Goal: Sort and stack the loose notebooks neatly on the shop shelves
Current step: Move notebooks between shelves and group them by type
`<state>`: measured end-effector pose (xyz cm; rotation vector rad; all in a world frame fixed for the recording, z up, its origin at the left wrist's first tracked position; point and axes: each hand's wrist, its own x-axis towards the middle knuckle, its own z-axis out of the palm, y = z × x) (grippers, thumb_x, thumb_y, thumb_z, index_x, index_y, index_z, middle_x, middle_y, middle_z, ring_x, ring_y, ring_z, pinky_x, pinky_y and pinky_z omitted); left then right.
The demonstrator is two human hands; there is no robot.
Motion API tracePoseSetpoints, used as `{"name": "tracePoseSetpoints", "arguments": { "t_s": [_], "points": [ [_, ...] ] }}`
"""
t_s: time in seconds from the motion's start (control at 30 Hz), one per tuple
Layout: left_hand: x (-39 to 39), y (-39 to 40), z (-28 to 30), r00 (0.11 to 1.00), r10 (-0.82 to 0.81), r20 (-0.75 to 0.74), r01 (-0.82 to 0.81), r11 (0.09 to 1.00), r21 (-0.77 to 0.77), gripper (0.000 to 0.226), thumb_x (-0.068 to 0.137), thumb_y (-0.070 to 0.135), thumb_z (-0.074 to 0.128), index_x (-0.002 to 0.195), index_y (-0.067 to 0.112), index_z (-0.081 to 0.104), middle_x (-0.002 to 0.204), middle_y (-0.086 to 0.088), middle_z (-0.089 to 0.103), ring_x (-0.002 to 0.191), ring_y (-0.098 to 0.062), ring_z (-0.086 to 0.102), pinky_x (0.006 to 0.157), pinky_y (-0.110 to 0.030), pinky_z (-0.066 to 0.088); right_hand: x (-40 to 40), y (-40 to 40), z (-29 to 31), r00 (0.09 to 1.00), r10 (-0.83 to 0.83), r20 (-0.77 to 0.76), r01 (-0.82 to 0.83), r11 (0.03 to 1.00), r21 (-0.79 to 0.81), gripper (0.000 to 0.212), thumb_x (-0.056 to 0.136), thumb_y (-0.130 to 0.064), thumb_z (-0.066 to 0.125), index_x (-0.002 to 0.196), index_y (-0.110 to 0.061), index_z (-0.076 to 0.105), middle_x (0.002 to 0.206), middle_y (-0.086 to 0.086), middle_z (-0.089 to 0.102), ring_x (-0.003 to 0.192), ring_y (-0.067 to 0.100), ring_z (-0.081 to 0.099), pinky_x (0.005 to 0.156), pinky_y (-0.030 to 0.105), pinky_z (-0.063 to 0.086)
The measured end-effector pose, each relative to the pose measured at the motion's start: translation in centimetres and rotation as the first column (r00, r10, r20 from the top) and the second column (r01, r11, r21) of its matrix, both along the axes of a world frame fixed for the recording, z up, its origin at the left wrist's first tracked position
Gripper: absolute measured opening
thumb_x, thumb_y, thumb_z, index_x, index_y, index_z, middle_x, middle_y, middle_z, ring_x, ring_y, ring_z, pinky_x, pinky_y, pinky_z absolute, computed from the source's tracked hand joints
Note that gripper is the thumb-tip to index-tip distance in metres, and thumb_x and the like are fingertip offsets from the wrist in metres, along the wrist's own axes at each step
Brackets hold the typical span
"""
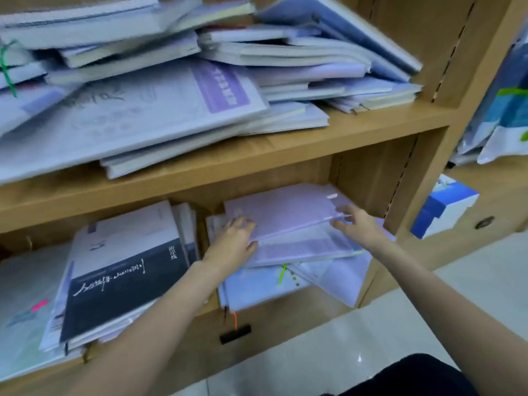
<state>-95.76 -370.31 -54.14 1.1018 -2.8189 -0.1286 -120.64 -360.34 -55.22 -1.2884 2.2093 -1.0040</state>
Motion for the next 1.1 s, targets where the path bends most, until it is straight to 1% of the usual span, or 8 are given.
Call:
{"name": "tracePoseSetpoints", "arguments": {
  "t_s": [0.13, 0.37, 0.47, 0.57, 0.73, 0.83, 0.93, 1.1],
  "points": [
    [-2.2, -2.1, -2.0, 0.993, 0.065, 0.095, -0.078, 0.985, 0.151, 0.076, 0.094, 0.034, 0.05, 0.149, 0.012, 0.002, 0.157, -0.011, 0.003, 0.144, -0.025, 0.008, 0.113, -0.029, 0.012, -1.6, -3.5, -2.3, 0.978, -0.171, 0.12, 0.169, 0.985, 0.027, 0.044, 0.089, -0.013, 0.061, 0.129, 0.001, 0.048, 0.114, 0.02, 0.056, 0.111, 0.033, 0.053, 0.086, 0.034, 0.038],
    [-3.4, -3.3, -3.7, 0.992, 0.119, 0.035, -0.123, 0.968, 0.218, 0.077, 0.092, 0.036, 0.053, 0.149, 0.01, 0.007, 0.152, -0.014, 0.023, 0.139, -0.028, 0.024, 0.11, -0.029, 0.021, -1.4, -5.6, -1.3, 0.889, -0.366, 0.276, 0.406, 0.908, -0.101, 0.033, 0.088, -0.015, 0.064, 0.114, 0.0, 0.05, 0.095, 0.015, 0.052, 0.091, 0.032, 0.055, 0.069, 0.033, 0.036],
    [-3.4, -2.6, -3.4, 0.986, 0.161, 0.049, -0.166, 0.978, 0.129, 0.072, 0.093, 0.037, 0.051, 0.149, 0.015, 0.011, 0.149, -0.012, 0.027, 0.134, -0.029, 0.03, 0.106, -0.033, 0.029, 0.4, -5.1, 1.9, 0.831, -0.289, 0.475, 0.421, 0.886, -0.196, 0.028, 0.086, -0.008, 0.065, 0.106, -0.008, 0.045, 0.098, 0.011, 0.05, 0.067, 0.022, 0.052, 0.065, 0.034, 0.042],
    [-1.9, -1.9, -1.9, 0.978, 0.199, -0.068, -0.203, 0.978, -0.053, 0.053, 0.096, 0.022, 0.045, 0.146, 0.021, 0.027, 0.144, -0.005, 0.04, 0.123, -0.029, 0.048, 0.091, -0.037, 0.043, 2.9, -2.6, 4.3, 0.912, -0.102, 0.398, 0.251, 0.906, -0.342, 0.036, 0.082, -0.006, 0.068, 0.105, -0.012, 0.04, 0.082, 0.011, 0.056, 0.056, 0.018, 0.055, 0.062, 0.035, 0.049],
    [3.1, -0.2, 0.5, 0.994, -0.035, -0.105, -0.01, 0.917, -0.399, 0.055, 0.052, -0.008, 0.081, 0.101, 0.013, 0.069, 0.076, -0.006, 0.07, 0.048, -0.027, 0.062, 0.031, -0.026, 0.039, 4.1, 2.3, 5.2, 0.828, 0.13, 0.545, 0.04, 0.956, -0.289, 0.044, 0.082, -0.021, 0.07, 0.116, -0.007, 0.045, 0.078, 0.013, 0.067, 0.068, 0.018, 0.063, 0.068, 0.031, 0.054],
    [5.0, 1.4, 2.1, 0.987, -0.042, -0.153, -0.02, 0.924, -0.381, 0.05, 0.051, -0.007, 0.084, 0.095, 0.012, 0.069, 0.06, -0.004, 0.063, 0.04, -0.025, 0.056, 0.032, -0.017, 0.026, 3.6, 4.2, 3.4, 0.691, 0.245, 0.68, -0.084, 0.962, -0.26, 0.063, 0.073, -0.028, 0.073, 0.128, -0.019, 0.043, 0.107, 0.007, 0.066, 0.091, 0.019, 0.067, 0.08, 0.032, 0.055],
    [5.6, 2.5, 3.7, 0.943, -0.157, -0.294, 0.01, 0.895, -0.445, 0.031, 0.075, 0.005, 0.069, 0.101, 0.019, 0.061, 0.062, 0.0, 0.062, 0.043, -0.022, 0.056, 0.033, -0.02, 0.026, 3.5, 4.7, 1.4, 0.781, 0.222, 0.583, -0.096, 0.966, -0.239, 0.08, 0.072, -0.026, 0.079, 0.134, -0.038, 0.03, 0.127, -0.007, 0.052, 0.109, 0.012, 0.061, 0.083, 0.026, 0.052],
    [4.6, 5.4, 5.6, 0.892, -0.212, -0.399, 0.085, 0.946, -0.314, 0.025, 0.088, 0.031, 0.041, 0.108, 0.029, 0.056, 0.071, 0.012, 0.063, 0.06, -0.016, 0.063, 0.04, -0.02, 0.035, 3.2, 5.5, 1.2, 0.74, 0.049, 0.67, 0.295, 0.872, -0.39, 0.091, 0.063, -0.037, 0.083, 0.139, -0.023, 0.034, 0.134, 0.002, 0.049, 0.114, 0.016, 0.056, 0.099, 0.037, 0.046]
  ]
}}
